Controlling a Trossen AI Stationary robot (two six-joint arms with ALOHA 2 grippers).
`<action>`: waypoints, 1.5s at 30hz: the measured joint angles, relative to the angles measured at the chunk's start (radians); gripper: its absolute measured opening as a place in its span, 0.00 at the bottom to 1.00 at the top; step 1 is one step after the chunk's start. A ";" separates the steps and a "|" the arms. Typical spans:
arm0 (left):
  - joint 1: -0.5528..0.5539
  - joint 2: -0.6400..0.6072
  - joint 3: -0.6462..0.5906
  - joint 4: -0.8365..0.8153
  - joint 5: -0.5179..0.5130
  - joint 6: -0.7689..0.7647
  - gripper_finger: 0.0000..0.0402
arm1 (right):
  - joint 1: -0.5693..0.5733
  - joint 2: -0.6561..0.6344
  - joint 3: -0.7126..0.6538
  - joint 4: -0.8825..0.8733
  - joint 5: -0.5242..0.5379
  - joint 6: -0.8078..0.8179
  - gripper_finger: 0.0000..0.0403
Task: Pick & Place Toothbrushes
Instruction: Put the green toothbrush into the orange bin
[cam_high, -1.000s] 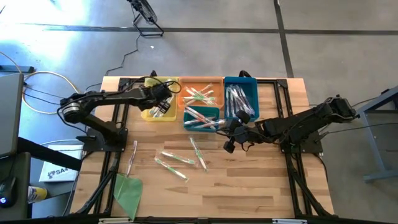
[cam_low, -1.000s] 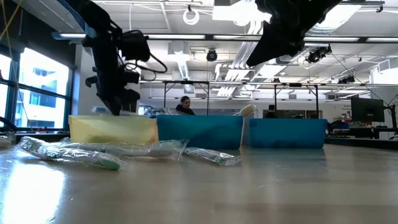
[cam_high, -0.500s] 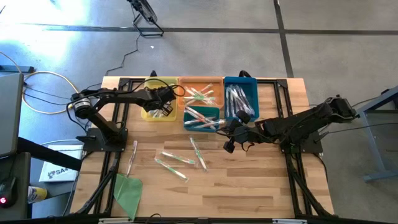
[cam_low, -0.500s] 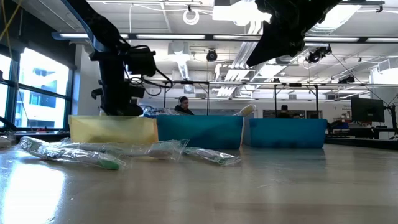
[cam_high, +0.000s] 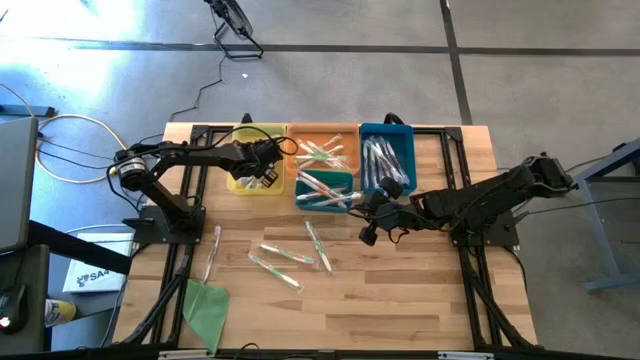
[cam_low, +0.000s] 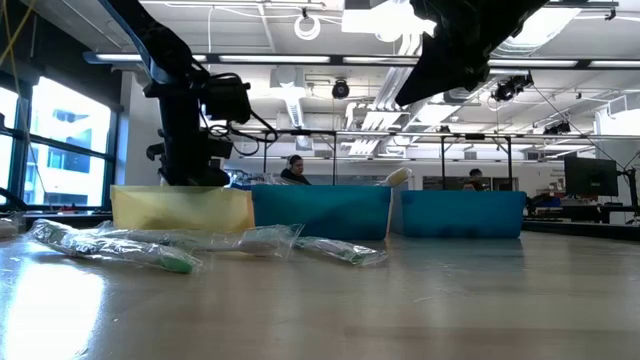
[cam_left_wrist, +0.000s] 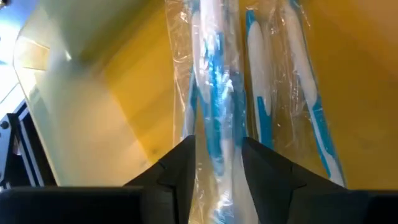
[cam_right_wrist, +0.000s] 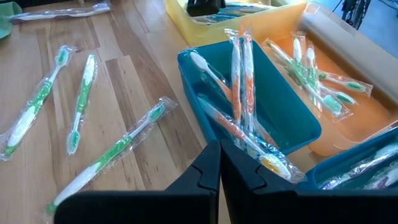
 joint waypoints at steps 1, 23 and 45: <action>0.000 0.000 0.000 -0.001 0.005 0.000 0.32 | 0.000 0.000 0.000 0.000 0.005 0.000 0.01; 0.000 -0.002 0.033 0.018 0.104 0.079 0.33 | 0.000 0.000 0.000 0.000 0.023 0.000 0.01; -0.114 -0.167 0.034 0.024 0.120 0.234 0.33 | 0.000 0.000 0.000 0.000 0.023 0.014 0.01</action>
